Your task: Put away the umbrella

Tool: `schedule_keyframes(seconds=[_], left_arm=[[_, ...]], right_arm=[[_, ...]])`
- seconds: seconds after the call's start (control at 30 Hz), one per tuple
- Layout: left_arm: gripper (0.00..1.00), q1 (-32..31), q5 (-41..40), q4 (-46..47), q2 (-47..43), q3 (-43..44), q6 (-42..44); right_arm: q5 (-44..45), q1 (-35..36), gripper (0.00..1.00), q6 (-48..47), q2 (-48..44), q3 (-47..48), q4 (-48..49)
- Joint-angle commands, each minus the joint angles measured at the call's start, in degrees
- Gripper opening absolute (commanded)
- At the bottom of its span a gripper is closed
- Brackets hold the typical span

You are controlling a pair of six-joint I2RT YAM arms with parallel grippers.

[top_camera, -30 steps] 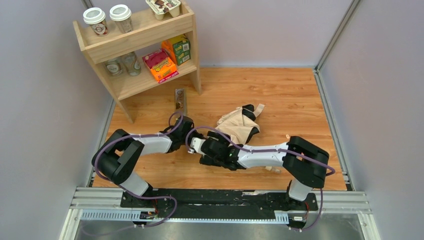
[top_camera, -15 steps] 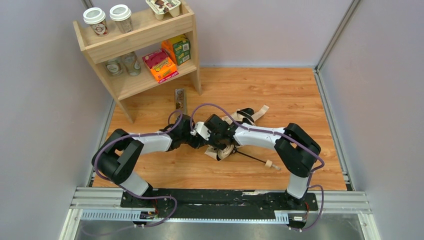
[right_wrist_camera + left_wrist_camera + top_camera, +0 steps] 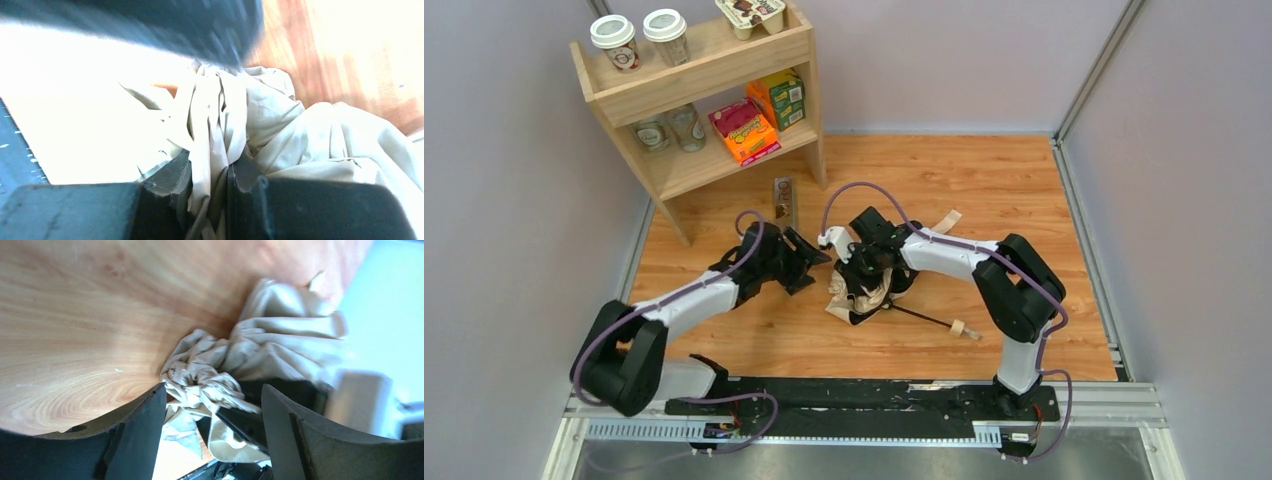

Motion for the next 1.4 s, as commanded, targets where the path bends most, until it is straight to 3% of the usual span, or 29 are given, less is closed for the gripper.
schedule_keyframes(seconds=[0.0,0.07,0.23,0.33,0.5,0.6,0.8,1.0,1.2,1.37], left_arm=[[0.76,3.9,-1.6,1.0,-12.7,-2.3,11.7],[0.77,4.9,-1.1,-1.2,-17.2,-4.4,12.4],[0.77,5.6,6.0,7.0,-26.4,-13.5,9.9],[0.77,5.6,8.2,12.7,-29.3,-18.2,3.9],[0.78,-0.7,0.6,7.8,-30.7,-19.0,-4.6],[0.78,-4.4,-3.7,12.6,-25.4,-18.3,-9.0],[0.79,-6.2,-1.8,25.9,-6.2,-15.0,-13.3],[0.79,-7.8,-3.4,22.7,2.2,-9.5,-14.1],[0.79,-9.4,-2.1,25.5,10.3,-8.3,-17.7],[0.79,-10.8,-2.4,22.7,13.7,-7.3,-18.9]], right_arm=[[-12.9,-2.3,0.0,6.7,2.3,-4.1,-1.2],[-16.0,-3.3,0.0,7.6,2.6,-4.3,0.0],[-22.4,-6.3,0.0,10.8,4.1,-4.7,2.8],[-25.2,-8.5,0.0,14.1,4.1,-6.4,7.2],[-26.4,-10.3,0.0,15.8,4.1,-7.5,10.8],[-27.1,-10.4,0.0,16.3,4.0,-7.8,11.7],[-28.1,-10.7,0.0,16.3,4.2,-7.8,12.5],[-28.6,-10.8,0.0,15.3,4.4,-6.9,11.7],[-28.9,-10.8,0.0,14.4,4.0,-6.6,11.4],[-29.7,-10.8,0.0,13.7,3.3,-6.2,10.9]])
